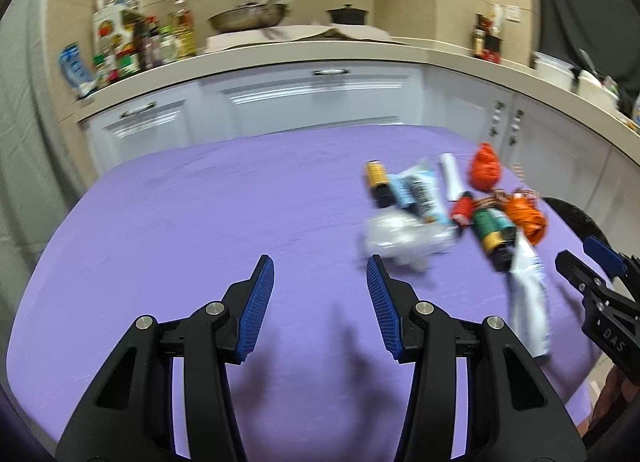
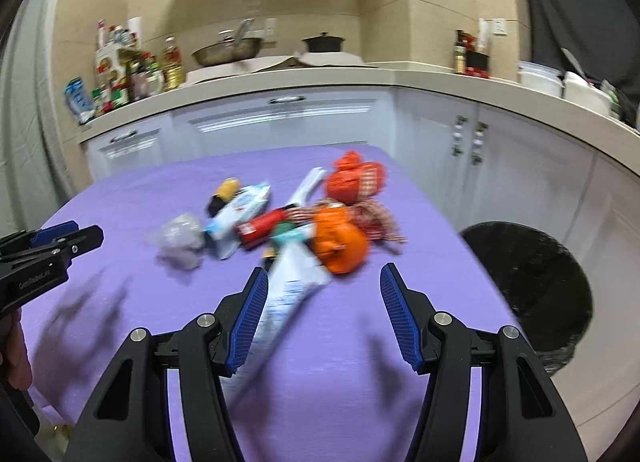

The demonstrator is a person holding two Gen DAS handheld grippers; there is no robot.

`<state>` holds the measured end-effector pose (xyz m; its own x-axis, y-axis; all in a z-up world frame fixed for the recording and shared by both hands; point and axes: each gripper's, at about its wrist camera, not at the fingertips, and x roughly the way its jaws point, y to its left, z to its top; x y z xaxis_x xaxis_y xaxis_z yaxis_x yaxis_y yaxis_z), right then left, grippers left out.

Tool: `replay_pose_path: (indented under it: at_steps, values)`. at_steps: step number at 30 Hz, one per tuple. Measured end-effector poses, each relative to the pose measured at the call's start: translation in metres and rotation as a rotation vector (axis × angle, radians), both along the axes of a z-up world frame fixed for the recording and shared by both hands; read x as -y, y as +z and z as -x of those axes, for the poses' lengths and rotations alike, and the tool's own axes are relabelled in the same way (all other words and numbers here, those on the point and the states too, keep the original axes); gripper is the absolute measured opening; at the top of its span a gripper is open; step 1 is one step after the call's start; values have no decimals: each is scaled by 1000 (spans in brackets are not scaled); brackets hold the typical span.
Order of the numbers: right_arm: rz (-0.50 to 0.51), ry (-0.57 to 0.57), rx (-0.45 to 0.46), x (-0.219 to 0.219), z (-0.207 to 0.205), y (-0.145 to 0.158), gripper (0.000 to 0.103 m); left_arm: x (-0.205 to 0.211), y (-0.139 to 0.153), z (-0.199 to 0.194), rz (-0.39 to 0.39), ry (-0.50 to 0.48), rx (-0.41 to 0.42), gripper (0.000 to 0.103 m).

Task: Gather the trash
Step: 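Return right gripper to the table and grasp the white DHA tube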

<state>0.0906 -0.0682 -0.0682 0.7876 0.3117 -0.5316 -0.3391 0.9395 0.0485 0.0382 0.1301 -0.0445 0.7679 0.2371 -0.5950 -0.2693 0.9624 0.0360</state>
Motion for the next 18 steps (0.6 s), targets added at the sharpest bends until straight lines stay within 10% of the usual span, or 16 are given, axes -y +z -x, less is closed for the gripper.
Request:
replay_pose_path:
  at_steps: [18]
  values:
    - [34,-7,-99,-15,11,-33,50,-26,-14,13,52,20,2,47]
